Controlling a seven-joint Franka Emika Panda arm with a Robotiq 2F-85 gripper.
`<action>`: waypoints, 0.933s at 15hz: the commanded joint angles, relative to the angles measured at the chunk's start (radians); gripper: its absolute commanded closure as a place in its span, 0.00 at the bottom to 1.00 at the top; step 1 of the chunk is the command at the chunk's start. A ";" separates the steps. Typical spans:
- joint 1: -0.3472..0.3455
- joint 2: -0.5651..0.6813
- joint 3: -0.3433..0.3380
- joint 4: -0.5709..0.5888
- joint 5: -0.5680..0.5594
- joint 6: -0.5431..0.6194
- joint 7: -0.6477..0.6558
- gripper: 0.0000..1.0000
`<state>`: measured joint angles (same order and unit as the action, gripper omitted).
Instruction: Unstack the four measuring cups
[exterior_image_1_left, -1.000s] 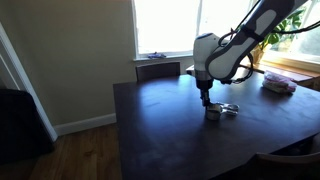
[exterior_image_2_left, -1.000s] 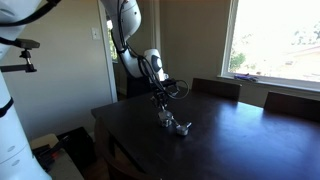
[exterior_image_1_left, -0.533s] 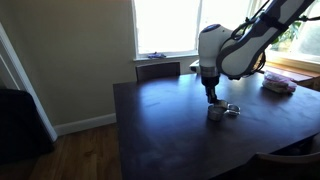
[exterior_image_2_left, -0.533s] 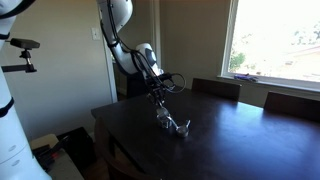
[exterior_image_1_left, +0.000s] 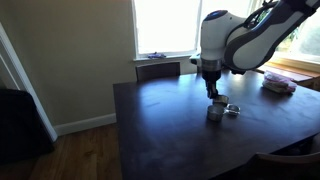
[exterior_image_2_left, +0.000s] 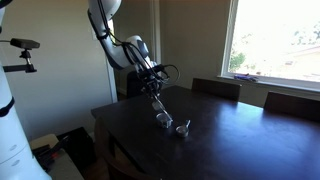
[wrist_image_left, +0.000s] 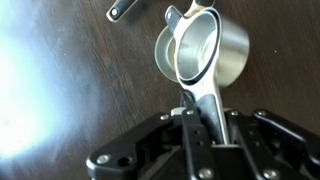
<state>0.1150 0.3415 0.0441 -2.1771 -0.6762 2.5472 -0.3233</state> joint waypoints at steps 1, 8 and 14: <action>0.022 -0.066 -0.014 -0.045 -0.063 0.036 0.119 0.93; 0.033 -0.012 -0.033 0.023 -0.100 0.166 0.306 0.93; 0.066 0.088 -0.113 0.149 -0.287 0.230 0.547 0.93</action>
<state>0.1430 0.3834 -0.0122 -2.0884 -0.8666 2.7469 0.1066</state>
